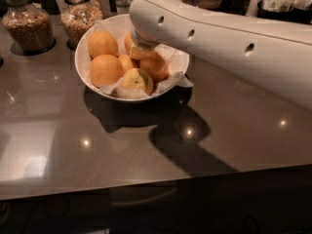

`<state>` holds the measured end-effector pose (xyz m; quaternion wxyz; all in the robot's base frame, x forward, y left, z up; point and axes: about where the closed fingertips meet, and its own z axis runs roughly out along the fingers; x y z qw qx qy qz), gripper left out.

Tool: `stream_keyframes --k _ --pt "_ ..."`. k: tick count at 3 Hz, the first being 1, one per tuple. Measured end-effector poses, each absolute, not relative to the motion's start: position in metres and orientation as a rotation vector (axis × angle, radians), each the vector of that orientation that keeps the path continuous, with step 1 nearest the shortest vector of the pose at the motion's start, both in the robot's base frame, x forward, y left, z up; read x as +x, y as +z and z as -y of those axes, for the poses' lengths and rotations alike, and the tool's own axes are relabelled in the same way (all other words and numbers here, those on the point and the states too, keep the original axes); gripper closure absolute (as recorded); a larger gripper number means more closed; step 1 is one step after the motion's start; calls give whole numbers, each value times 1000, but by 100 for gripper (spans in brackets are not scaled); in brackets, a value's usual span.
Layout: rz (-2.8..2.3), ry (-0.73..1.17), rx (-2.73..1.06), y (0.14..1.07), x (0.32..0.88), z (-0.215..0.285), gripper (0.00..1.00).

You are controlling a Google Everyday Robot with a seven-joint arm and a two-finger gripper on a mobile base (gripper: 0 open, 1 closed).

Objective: Pick orange from white bowl

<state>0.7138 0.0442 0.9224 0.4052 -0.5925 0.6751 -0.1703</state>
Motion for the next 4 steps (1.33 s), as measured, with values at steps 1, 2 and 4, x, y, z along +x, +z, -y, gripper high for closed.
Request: stream_keyframes --k 1,2,4 --pt "-1705 -429 -1495 924 714 -44 100" --pt "-1686 -384 -1515 932 710 -38 100" --pt "-1600 -171 -1479 1043 662 26 100"
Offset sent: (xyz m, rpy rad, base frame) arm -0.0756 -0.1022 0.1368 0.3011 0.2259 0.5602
